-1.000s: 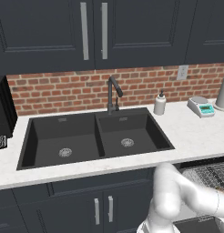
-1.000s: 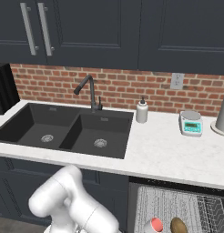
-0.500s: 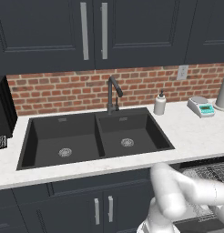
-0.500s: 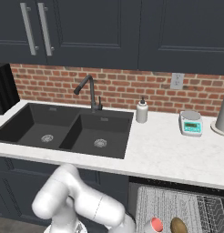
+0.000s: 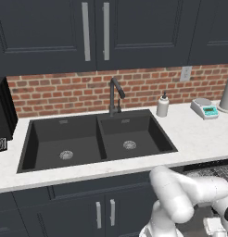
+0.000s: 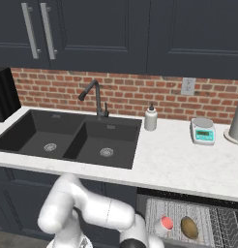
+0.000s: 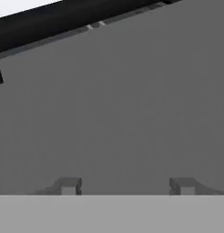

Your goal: Pick up the cup and bowl from the counter, place them in the dishwasher, and close the dishwasher door.

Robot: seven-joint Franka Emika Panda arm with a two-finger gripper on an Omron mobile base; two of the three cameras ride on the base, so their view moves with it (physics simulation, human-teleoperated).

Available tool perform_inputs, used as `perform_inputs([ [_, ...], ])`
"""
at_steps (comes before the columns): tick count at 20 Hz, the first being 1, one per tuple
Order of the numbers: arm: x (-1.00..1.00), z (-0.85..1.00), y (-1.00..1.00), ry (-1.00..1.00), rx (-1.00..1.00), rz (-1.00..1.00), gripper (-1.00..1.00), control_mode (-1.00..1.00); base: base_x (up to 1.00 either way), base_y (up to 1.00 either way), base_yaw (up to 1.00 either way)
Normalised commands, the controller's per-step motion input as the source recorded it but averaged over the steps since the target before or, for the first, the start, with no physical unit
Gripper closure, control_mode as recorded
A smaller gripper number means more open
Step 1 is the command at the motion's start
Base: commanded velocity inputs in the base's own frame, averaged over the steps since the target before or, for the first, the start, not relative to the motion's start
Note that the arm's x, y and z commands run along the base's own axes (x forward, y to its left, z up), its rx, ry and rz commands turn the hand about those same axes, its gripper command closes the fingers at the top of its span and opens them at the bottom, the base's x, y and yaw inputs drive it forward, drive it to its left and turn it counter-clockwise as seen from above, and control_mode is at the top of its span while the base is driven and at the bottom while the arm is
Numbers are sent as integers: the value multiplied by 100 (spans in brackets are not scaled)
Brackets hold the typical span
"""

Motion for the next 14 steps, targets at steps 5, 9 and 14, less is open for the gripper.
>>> perform_inputs([
  [5, 100, 42, 19, -65, 0, 0, -100, -100, 0, 0, 0],
  [9, 100, 17, 2, -57, 0, 0, -100, -100, 0, 0, 0],
  [14, 79, 14, 0, -34, -1, 0, -100, -100, 0, 0, 0],
])
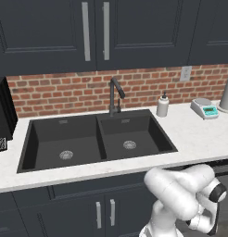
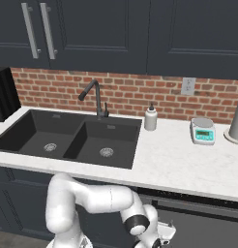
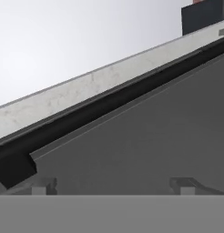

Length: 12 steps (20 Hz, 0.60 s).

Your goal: Pick up the cup and bowl from the counter, place them in the dishwasher, and close the dishwasher door.

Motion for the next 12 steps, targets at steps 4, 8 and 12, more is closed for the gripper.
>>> perform_inputs([
  [4, 47, 6, 0, -2, -3, 1, -100, -100, 0, 0, 0],
  [8, 47, 0, -5, 8, -7, 3, -100, -100, 0, 0, 0],
  [12, 44, 0, -16, 19, -16, 7, -100, -100, 0, 0, 0],
])
